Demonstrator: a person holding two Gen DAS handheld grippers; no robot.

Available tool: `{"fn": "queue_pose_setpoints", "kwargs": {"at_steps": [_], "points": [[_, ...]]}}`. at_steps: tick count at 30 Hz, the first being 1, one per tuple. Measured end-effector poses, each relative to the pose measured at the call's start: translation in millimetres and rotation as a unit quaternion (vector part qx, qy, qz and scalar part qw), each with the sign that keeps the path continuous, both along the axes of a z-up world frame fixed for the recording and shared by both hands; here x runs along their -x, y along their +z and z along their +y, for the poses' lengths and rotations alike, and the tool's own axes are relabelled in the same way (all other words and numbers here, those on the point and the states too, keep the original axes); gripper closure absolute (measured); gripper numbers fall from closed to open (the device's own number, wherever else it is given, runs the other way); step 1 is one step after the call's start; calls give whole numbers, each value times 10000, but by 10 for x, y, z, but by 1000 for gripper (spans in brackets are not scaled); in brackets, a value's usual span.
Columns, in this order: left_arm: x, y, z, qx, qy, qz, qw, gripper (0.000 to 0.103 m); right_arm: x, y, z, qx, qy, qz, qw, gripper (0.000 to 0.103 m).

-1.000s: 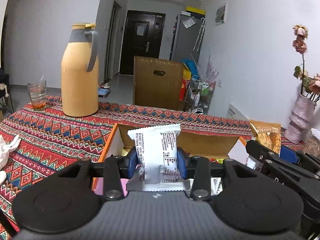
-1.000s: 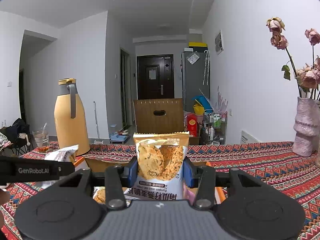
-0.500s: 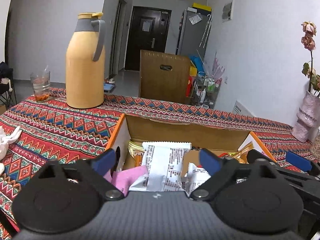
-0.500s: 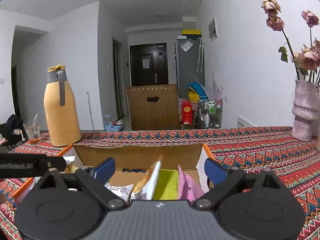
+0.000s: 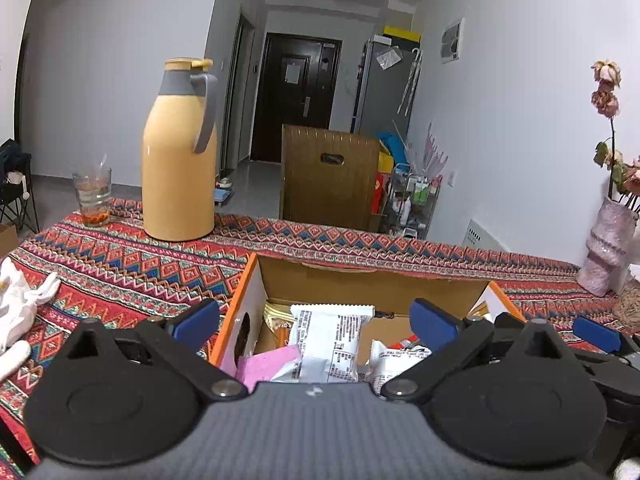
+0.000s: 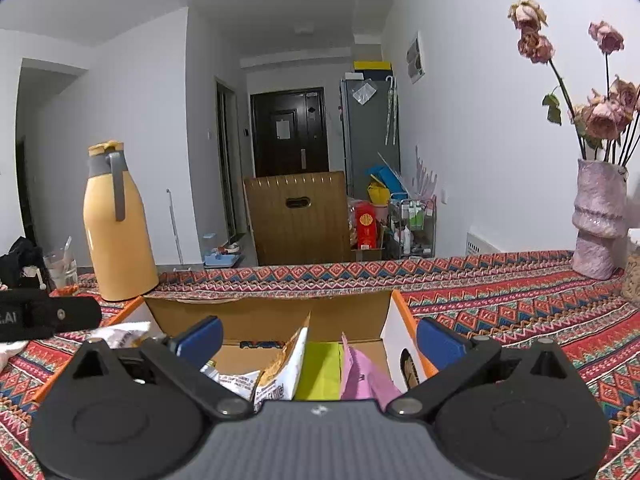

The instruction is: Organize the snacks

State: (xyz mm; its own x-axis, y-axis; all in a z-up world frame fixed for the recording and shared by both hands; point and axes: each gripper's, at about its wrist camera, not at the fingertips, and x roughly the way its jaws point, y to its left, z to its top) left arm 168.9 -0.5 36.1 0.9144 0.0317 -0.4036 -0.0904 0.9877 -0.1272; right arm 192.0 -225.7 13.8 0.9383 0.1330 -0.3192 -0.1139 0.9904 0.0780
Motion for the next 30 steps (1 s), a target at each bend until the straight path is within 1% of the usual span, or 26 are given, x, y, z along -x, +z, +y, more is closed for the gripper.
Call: {"fn": "queue_pose_setpoints", "kwargs": {"at_steps": [7, 10, 14, 22, 30], "points": [[369, 115, 43, -86, -135, -162, 9997, 0, 391, 147, -53, 41, 137, -74, 9999, 0], [560, 129, 44, -181, -219, -216, 9994, 0, 610, 161, -82, 34, 253, -49, 9997, 0], [786, 99, 84, -255, -298, -185, 9991, 0, 906, 137, -136, 20, 390, 21, 9992, 0], [1135, -119, 148, -314, -326, 75, 9989, 0, 1358, -2, -227, 109, 469, 237, 9986, 0], [1363, -408, 149, -353, -464, 537, 9969, 0, 1607, -195, -317, 126, 420, 639, 9970, 0]]}}
